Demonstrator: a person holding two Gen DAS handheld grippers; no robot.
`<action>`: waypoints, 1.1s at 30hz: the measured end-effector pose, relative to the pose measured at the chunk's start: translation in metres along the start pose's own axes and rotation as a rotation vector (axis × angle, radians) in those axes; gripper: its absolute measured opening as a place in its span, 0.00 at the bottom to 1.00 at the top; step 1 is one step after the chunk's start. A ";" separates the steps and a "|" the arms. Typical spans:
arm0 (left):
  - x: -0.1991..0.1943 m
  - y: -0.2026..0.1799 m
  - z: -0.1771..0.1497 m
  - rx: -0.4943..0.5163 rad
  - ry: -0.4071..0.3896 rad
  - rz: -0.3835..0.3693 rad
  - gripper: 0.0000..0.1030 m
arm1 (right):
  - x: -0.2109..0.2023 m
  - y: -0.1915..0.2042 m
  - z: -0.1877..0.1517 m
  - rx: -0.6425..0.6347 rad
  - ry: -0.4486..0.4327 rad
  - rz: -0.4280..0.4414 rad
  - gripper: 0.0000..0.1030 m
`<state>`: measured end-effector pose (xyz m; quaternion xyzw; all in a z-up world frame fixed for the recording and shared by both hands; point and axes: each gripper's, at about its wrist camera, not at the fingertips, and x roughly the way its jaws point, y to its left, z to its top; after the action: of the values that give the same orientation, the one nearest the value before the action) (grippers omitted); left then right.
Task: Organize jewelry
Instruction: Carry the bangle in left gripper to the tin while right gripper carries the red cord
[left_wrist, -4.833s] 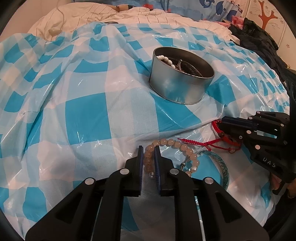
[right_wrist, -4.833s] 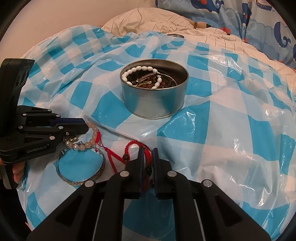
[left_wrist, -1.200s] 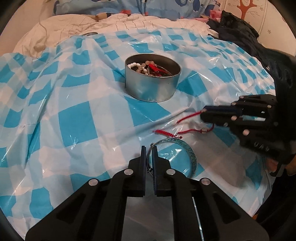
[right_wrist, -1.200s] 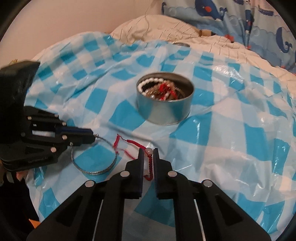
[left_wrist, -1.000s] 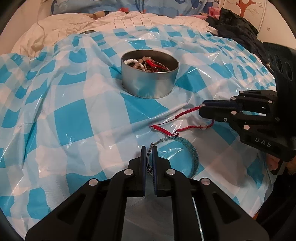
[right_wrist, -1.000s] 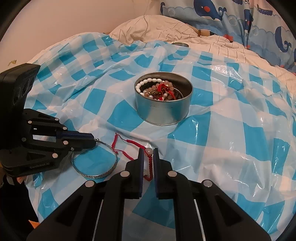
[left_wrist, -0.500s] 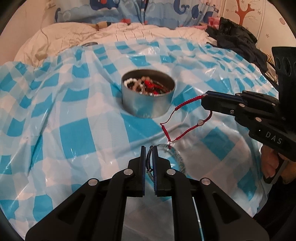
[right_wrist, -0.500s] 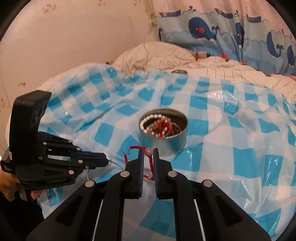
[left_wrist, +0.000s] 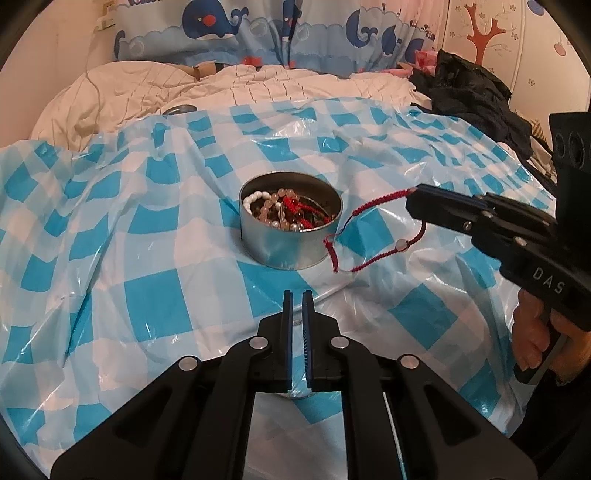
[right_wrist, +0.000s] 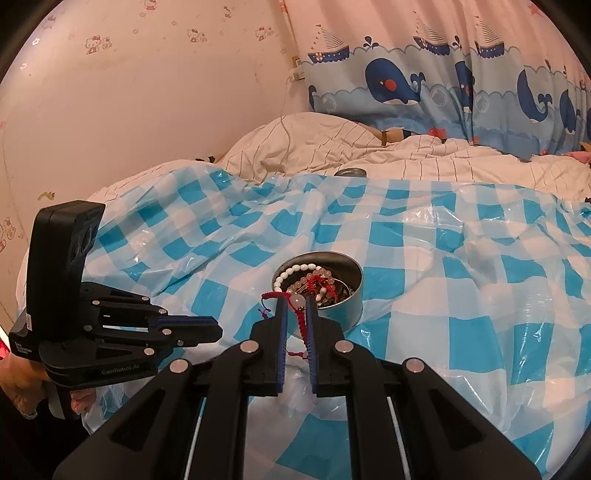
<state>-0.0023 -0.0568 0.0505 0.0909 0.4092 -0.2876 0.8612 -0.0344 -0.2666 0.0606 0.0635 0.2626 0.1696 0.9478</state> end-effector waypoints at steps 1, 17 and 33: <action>0.000 0.000 0.001 -0.001 -0.003 0.000 0.04 | 0.000 0.000 0.000 0.000 0.000 0.000 0.10; 0.033 0.032 -0.010 -0.151 0.122 -0.022 0.22 | 0.001 -0.001 0.000 -0.003 0.012 0.006 0.10; 0.031 0.016 -0.018 -0.051 0.135 -0.013 0.04 | 0.000 0.002 0.001 -0.002 -0.007 0.006 0.10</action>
<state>0.0106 -0.0497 0.0137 0.0852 0.4744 -0.2760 0.8316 -0.0345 -0.2648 0.0620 0.0641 0.2590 0.1723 0.9482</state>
